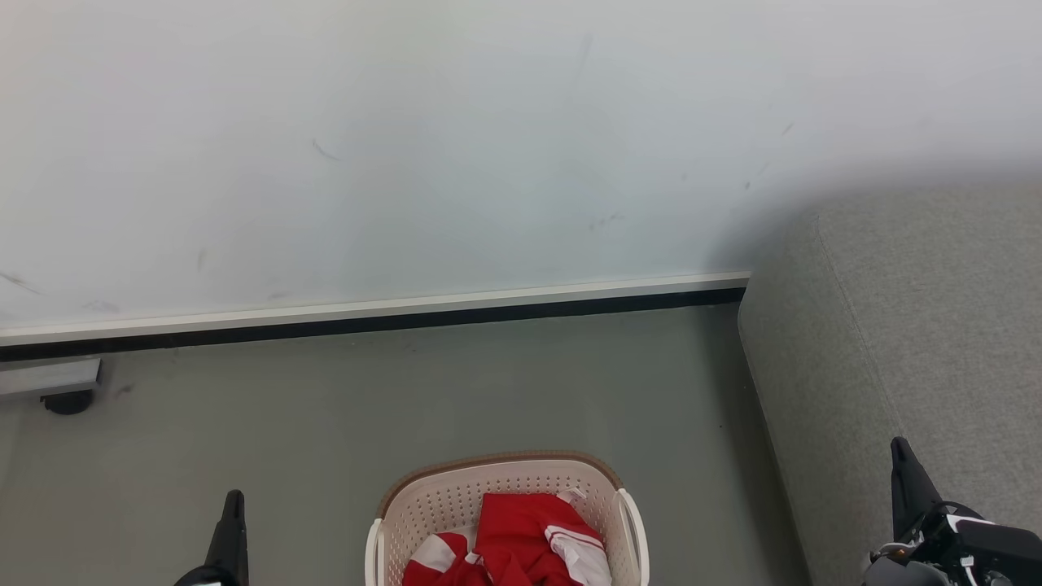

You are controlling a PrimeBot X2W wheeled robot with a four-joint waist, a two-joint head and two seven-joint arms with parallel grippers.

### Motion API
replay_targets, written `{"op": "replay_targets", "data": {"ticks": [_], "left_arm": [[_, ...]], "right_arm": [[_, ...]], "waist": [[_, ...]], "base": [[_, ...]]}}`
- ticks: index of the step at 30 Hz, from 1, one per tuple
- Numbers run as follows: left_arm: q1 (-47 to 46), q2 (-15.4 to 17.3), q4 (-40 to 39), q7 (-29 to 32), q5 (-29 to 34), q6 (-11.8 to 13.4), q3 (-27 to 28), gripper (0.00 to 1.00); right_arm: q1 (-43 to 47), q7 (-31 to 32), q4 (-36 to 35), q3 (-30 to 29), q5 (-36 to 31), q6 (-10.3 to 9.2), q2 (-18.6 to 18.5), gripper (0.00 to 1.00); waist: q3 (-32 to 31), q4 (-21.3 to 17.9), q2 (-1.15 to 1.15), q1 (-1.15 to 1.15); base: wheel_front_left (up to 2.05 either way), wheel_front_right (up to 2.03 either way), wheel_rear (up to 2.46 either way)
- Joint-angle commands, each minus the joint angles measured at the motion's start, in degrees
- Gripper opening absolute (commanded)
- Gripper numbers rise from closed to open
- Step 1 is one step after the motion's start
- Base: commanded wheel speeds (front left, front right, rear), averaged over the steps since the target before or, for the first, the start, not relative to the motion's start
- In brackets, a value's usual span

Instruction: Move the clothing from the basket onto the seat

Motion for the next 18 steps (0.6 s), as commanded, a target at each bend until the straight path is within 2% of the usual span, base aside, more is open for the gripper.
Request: {"op": "replay_targets", "data": {"ticks": [1, 15, 16, 18], "left_arm": [[-0.5, 0.3, 0.1, 0.1, -0.2, -0.1, 0.0, 0.00], [-0.5, 0.3, 0.1, 0.1, -0.2, -0.1, 0.0, 0.00], [0.1, 0.0, 0.2, 0.0, 0.0, 0.0, 0.0, 1.00], [0.8, -0.3, 1.1, 0.0, 0.0, 0.0, 0.0, 1.00]], "right_arm": [[0.0, 0.2, 0.1, 0.1, -0.3, 0.02, 0.2, 0.00], [0.0, 0.2, 0.1, 0.1, -0.3, 0.02, 0.2, 0.00], [0.1, 0.0, 0.2, 0.0, 0.0, 0.00, 0.0, 1.00], [0.7, 0.0, 1.1, 0.0, 0.0, 0.00, 0.1, 1.00]], "waist": [[0.0, 0.0, 0.00, 0.00], [0.0, 0.0, 0.00, 0.00], [0.0, 0.0, 0.00, 0.00], [0.0, 0.0, 0.00, 0.00]], "base": [[0.00, 0.00, 0.00], [0.00, 0.00, 0.00], [0.00, 0.00, 0.00], [0.00, 0.00, 0.00]]}}
